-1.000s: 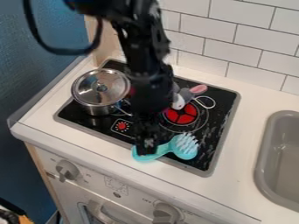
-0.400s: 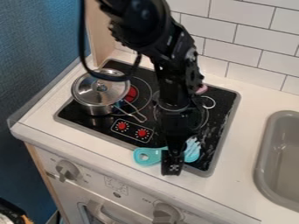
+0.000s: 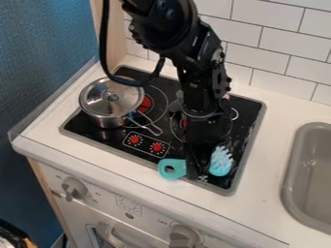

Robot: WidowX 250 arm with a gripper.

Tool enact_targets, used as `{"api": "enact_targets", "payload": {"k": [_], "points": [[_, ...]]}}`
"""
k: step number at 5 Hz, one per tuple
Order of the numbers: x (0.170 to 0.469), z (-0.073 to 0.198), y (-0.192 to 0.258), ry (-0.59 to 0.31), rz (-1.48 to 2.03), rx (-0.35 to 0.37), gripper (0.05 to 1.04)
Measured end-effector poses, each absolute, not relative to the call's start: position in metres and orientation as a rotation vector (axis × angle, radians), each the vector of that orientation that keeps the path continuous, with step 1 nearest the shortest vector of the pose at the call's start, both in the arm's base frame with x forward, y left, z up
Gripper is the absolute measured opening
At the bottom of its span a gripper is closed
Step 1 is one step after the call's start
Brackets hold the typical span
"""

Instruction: Moved the blue brush to the top of the table

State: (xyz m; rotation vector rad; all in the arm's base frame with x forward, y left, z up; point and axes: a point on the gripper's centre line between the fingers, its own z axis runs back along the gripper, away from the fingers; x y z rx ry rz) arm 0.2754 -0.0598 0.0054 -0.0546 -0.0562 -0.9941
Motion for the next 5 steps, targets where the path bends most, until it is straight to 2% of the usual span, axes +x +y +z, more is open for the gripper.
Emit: {"api": "enact_targets", "payload": {"k": [1, 2, 3, 4, 5], "points": [[0.267, 0.015, -0.059, -0.012, -0.942, -0.097, 0.32], [0.263, 0.035, -0.058, 0.047, -0.797, -0.108, 0.32], [0.256, 0.051, -0.063, 0.064, -0.619, -0.125, 0.32], [0.254, 0.067, -0.081, 0.121, -0.369, -0.229, 0.32], [0.257, 0.073, -0.096, 0.193, -0.109, -0.306, 0.32]]}}
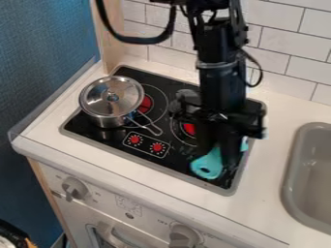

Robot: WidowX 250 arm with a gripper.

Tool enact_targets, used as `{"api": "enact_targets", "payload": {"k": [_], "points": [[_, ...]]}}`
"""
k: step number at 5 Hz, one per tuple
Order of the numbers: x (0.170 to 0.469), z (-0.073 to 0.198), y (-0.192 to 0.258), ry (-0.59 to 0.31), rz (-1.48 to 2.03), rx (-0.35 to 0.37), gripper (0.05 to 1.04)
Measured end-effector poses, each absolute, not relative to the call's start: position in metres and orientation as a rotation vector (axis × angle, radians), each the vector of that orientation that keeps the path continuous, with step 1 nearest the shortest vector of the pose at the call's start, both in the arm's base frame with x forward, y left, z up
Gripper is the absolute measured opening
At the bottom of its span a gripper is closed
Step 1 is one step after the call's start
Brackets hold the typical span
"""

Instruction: Moved the blue brush to the top of the table

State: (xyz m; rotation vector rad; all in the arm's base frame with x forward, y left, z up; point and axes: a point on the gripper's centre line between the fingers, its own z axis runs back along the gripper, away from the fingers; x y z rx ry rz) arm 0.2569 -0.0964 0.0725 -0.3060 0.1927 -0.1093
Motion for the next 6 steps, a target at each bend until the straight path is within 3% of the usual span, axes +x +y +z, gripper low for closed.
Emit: {"api": "enact_targets", "payload": {"k": [1, 4, 6], "points": [[0.271, 0.068, -0.097, 0.253, 0.152, -0.381, 0.32], [0.338, 0.027, -0.061, 0.293, 0.473, -0.455, 0.32], [0.38, 0.024, -0.026, 0.216, 0.602, -0.464, 0.319]]}}
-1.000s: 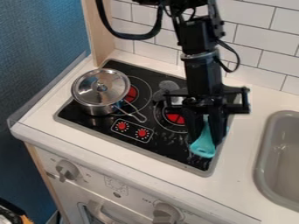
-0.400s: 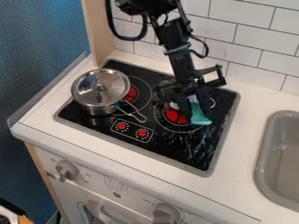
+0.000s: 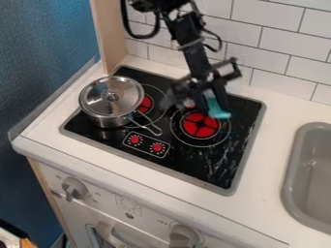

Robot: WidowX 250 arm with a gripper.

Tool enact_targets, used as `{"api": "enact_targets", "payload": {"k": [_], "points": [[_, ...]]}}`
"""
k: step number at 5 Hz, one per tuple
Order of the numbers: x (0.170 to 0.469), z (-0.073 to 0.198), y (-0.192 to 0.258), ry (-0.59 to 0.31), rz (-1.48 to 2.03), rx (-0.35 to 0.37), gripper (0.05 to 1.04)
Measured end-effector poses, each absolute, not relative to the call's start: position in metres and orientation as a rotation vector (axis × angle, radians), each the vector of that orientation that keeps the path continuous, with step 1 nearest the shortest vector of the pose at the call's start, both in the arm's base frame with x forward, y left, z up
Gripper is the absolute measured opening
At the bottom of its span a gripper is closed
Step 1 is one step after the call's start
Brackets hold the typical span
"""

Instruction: Moved the blue brush to the top of the table

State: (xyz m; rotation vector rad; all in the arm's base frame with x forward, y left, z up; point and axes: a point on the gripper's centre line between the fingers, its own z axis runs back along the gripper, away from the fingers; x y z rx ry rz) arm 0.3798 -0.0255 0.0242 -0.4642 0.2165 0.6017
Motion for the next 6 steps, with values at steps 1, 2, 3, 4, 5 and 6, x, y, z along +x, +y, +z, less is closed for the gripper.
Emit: {"api": "enact_targets", "payload": {"k": [1, 2, 3, 4, 5, 6], "points": [[0.401, 0.027, 0.005, 0.164, 0.685, -0.467, 0.32], [0.413, 0.038, 0.031, 0.115, 0.782, -0.465, 0.32], [0.416, 0.039, 0.052, 0.106, 0.856, -0.47, 0.32], [0.416, 0.038, 0.058, 0.097, 0.887, -0.471, 0.32], [0.396, 0.023, 0.049, 0.153, 0.869, -0.451, 0.32], [0.384, 0.026, 0.024, 0.146, 0.735, -0.403, 0.32]]}}
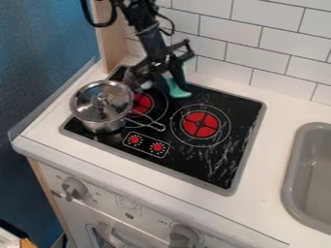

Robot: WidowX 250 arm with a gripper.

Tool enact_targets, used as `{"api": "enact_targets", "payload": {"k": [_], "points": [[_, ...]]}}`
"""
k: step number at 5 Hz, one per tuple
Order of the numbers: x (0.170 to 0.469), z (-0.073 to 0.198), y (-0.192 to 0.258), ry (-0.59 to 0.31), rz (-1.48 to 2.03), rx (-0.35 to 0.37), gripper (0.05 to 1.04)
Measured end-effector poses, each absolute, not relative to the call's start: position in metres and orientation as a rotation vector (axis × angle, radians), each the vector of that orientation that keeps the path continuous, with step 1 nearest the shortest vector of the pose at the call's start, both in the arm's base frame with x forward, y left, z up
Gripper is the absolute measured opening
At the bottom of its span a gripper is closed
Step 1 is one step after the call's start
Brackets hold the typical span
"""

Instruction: Moved the blue brush to the top of the table

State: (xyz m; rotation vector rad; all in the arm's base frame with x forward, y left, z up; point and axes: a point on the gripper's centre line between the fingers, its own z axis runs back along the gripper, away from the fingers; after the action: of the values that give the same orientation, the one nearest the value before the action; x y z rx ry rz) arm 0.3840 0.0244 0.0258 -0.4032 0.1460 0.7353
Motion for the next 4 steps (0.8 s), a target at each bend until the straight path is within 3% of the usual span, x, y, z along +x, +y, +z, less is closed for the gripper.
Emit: {"api": "enact_targets", "payload": {"k": [2, 4], "points": [[0.374, 0.031, -0.008, 0.091, 0.536, -0.308, 0.319], [0.381, 0.008, -0.015, 0.083, 0.436, -0.184, 0.368]]}}
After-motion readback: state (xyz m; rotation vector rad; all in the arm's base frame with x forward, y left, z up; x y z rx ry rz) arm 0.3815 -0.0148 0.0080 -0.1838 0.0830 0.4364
